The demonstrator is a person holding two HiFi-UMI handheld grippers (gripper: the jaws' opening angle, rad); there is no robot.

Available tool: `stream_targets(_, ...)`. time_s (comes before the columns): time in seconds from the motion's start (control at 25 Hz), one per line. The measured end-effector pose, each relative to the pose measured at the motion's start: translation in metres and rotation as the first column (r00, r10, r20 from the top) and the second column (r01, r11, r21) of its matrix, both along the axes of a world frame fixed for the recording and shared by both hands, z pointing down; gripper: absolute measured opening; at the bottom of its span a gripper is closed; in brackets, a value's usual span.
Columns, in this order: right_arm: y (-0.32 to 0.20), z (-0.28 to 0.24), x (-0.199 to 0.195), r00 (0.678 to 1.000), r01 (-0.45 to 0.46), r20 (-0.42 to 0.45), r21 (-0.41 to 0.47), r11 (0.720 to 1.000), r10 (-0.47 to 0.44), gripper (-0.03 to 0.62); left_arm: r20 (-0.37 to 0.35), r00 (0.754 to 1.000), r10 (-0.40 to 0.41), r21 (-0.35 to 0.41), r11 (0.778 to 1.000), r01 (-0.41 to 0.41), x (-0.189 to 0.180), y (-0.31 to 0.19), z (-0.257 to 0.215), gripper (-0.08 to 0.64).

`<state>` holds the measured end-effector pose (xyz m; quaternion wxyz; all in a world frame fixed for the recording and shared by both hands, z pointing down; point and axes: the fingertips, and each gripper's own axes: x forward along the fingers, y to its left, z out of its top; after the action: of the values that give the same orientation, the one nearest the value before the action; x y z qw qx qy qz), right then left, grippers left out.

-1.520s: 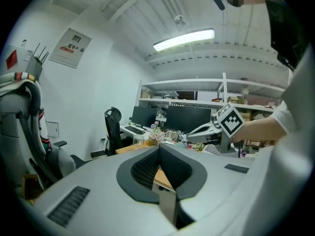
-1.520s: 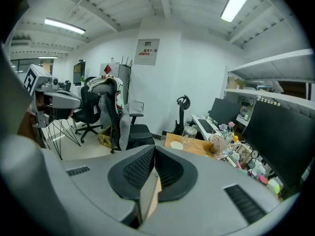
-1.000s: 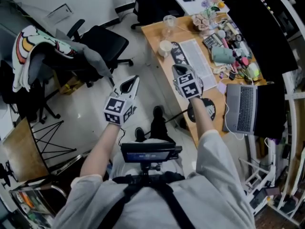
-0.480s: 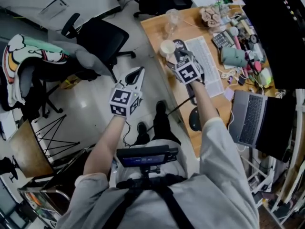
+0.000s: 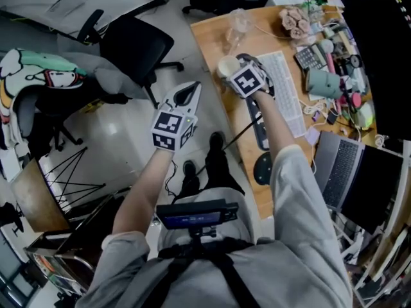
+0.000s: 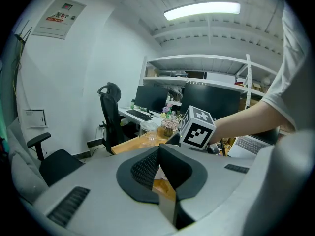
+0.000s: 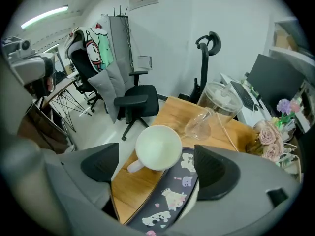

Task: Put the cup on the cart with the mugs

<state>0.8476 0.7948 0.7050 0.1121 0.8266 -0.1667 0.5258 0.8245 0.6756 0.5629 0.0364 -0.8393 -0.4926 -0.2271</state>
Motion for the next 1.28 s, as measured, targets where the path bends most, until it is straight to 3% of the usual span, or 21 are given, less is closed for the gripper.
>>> stream_targets(0.28,-0.005,0.024,0.017,0.998,0.017,0.064,0.001,1.0,-0.018,0.471,0.029,0.999,-0.023,0.001,1.0,0.023,0.011,-0.002,0.014,0.003)
stream_targets(0.56,0.007,0.04,0.025,0.995,0.012,0.096,-0.085,0.996,-0.003,0.471,0.056,0.998,-0.042,-0.013,0.999,0.043,0.018,-0.009,0.018,0.003)
stream_targets(0.76,0.002,0.046,0.027,0.992,0.06,0.115,-0.084,0.995,-0.05,0.453,0.066,0.997,-0.044,-0.014,0.999,0.045,0.018,-0.009,0.023,0.003)
stream_targets(1.28,0.006,0.042,0.024,0.994,0.038,0.105,-0.105,0.994,-0.027,0.43,0.077,0.996,-0.051,-0.003,0.999,0.052,0.012,-0.015,0.028,0.003)
